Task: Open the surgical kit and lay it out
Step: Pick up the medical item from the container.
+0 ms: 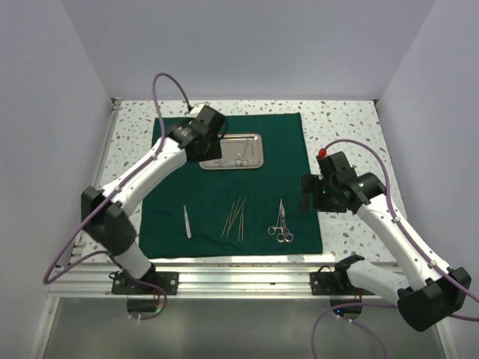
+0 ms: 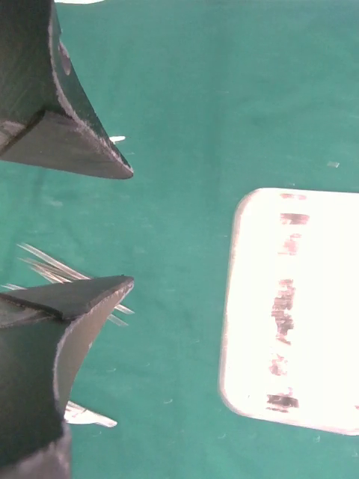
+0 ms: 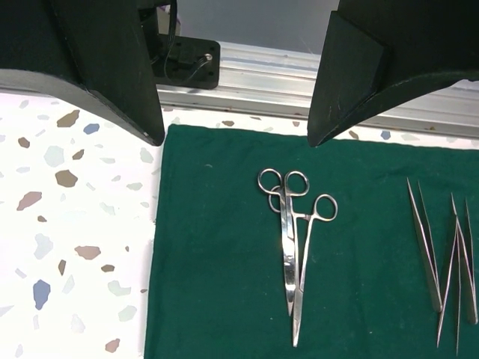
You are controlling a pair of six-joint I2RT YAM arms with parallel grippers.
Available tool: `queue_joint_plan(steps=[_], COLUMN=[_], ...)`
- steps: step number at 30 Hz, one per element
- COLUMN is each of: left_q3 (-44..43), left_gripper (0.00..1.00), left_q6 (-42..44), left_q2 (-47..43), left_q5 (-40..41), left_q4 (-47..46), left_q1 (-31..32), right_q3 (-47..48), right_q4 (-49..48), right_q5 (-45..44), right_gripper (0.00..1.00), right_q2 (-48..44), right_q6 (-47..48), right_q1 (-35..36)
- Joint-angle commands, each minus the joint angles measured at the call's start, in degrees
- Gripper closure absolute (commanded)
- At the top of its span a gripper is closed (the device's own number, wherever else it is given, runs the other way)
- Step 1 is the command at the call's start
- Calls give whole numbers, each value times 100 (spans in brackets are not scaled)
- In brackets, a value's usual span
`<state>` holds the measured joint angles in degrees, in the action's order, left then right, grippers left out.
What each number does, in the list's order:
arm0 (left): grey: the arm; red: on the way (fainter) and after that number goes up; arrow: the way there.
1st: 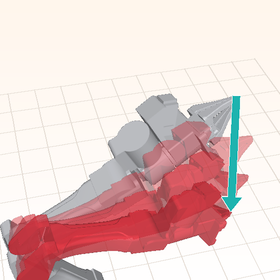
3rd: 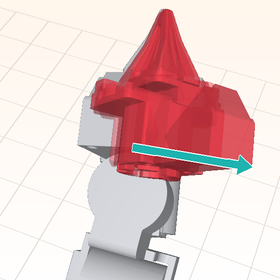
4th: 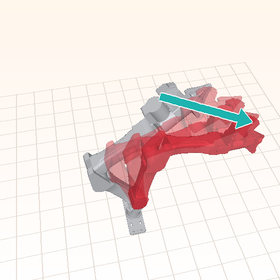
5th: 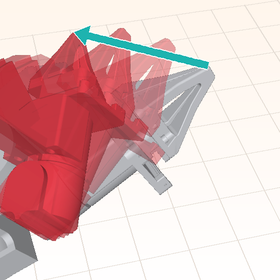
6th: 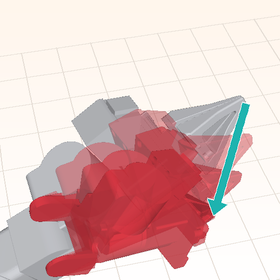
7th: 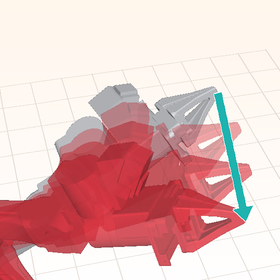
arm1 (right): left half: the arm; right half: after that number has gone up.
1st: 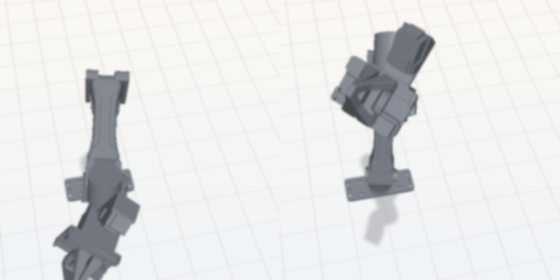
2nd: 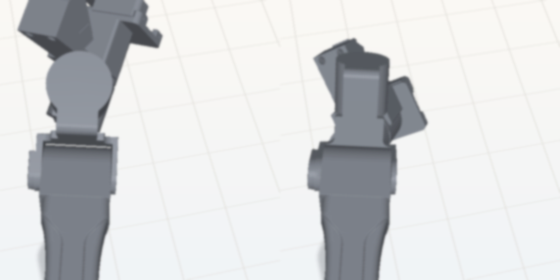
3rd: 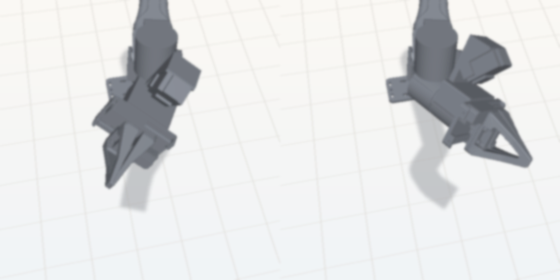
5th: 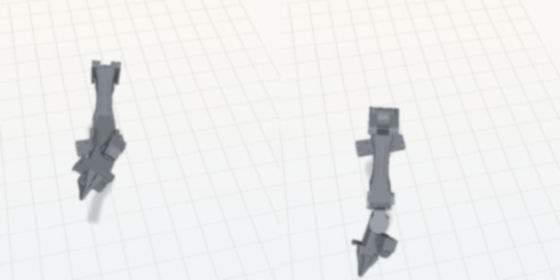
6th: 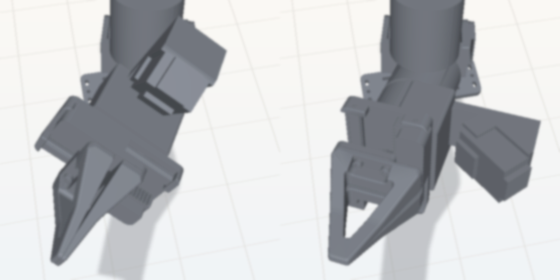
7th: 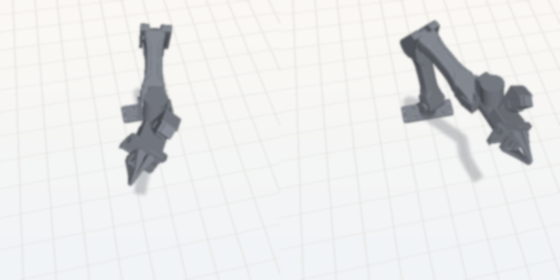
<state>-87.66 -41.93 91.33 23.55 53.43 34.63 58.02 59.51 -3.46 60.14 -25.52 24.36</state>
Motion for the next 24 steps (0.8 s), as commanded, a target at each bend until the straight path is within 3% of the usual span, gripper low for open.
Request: queue_joint_plan(steps=[1,9,11,14,24], left_q3=[-987,-3842,-4135,-3980,-1915], left_gripper=[44,49,50,52,57], left_q6=[686,1196,1231,1249,1346], left_q2=[1251,3627,4076,4226,3770], left_q5=[-69,-597,-641,-711,-1001], left_q4=[45,386,458,344,-561], left_q1=[-316,-853,-923,-941,-914], right_q3=[210,429,438,465,684], right_q4=[202,518,571,641,562], right_q5=[-154,-488,-567,-708,-752], right_gripper=[18,18,18,18,18], right_q2=[-143,-248,-240,-205,235], right_q6=[-58,-418,-480,-542,-507], right_q1=[-28,-10,-10,-19,-10])
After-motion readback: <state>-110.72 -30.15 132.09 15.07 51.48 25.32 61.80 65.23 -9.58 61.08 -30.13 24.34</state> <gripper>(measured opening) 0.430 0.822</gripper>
